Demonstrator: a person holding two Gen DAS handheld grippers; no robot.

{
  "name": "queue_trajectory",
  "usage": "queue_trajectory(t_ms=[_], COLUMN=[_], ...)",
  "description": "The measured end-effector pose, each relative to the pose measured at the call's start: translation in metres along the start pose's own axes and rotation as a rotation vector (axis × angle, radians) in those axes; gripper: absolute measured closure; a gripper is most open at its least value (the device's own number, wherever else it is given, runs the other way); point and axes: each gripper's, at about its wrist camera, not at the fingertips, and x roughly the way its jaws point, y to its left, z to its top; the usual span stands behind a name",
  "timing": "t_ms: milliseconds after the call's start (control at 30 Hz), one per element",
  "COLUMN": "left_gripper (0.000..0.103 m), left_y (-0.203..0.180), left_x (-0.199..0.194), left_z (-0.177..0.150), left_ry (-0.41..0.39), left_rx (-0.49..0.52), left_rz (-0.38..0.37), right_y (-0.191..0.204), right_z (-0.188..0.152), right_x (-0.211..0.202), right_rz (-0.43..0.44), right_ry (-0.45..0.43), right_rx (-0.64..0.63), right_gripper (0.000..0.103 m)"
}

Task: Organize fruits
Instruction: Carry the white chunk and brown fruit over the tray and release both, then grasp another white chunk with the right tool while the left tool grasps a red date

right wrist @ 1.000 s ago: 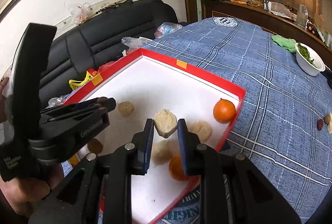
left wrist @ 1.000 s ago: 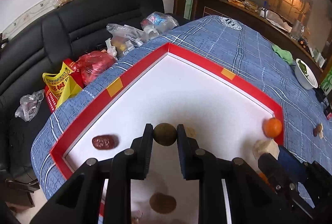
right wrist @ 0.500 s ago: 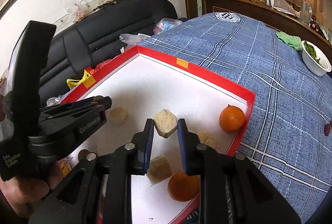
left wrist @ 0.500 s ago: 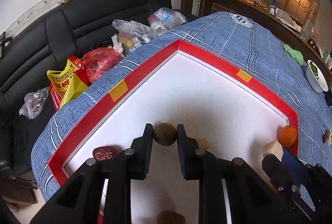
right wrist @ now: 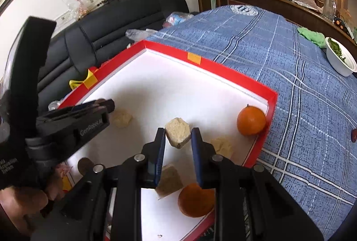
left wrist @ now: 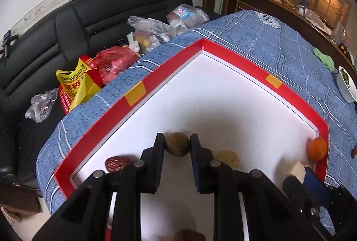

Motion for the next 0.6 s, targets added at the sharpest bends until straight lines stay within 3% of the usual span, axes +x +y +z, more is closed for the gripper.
queue_trajectory(t_ms=[33, 67, 100, 133, 167, 400, 500, 600], left_gripper=[0.080, 0.067, 0.050, 0.044, 0.037, 0.033, 0.032, 0.031], left_y=[0.001, 0.003, 0.005, 0.006, 0.007, 0.000, -0.025, -0.061], left_x=[0.000, 0.000, -0.002, -0.005, -0.010, -0.044, -0.058, -0.068], left_z=[0.000, -0.001, -0.002, -0.002, -0.003, -0.008, -0.015, -0.026], left_ry=[0.009, 0.021, 0.023, 0.014, -0.004, -0.082, -0.120, -0.139], left_rx=[-0.002, -0.010, -0.020, -0.028, -0.034, -0.088, -0.059, 0.019], left_rz=[0.004, 0.006, 0.011, 0.017, 0.026, -0.004, -0.049, -0.122], right_y=[0.001, 0.003, 0.004, 0.004, 0.004, -0.018, -0.053, -0.107], right_z=[-0.001, -0.002, -0.003, -0.004, -0.005, -0.018, -0.029, -0.045], right_x=[0.000, -0.001, -0.004, -0.007, -0.010, -0.055, -0.079, -0.102], right_rz=[-0.003, -0.005, -0.006, -0.001, 0.005, -0.018, -0.043, -0.127], right_ry=[0.002, 0.004, 0.002, 0.002, 0.002, -0.061, -0.094, -0.129], right_rx=[-0.006, -0.012, -0.015, -0.015, -0.017, -0.009, 0.056, 0.134], right_gripper=[0.076, 0.072, 0.059, 0.051, 0.051, 0.050, 0.050, 0.050])
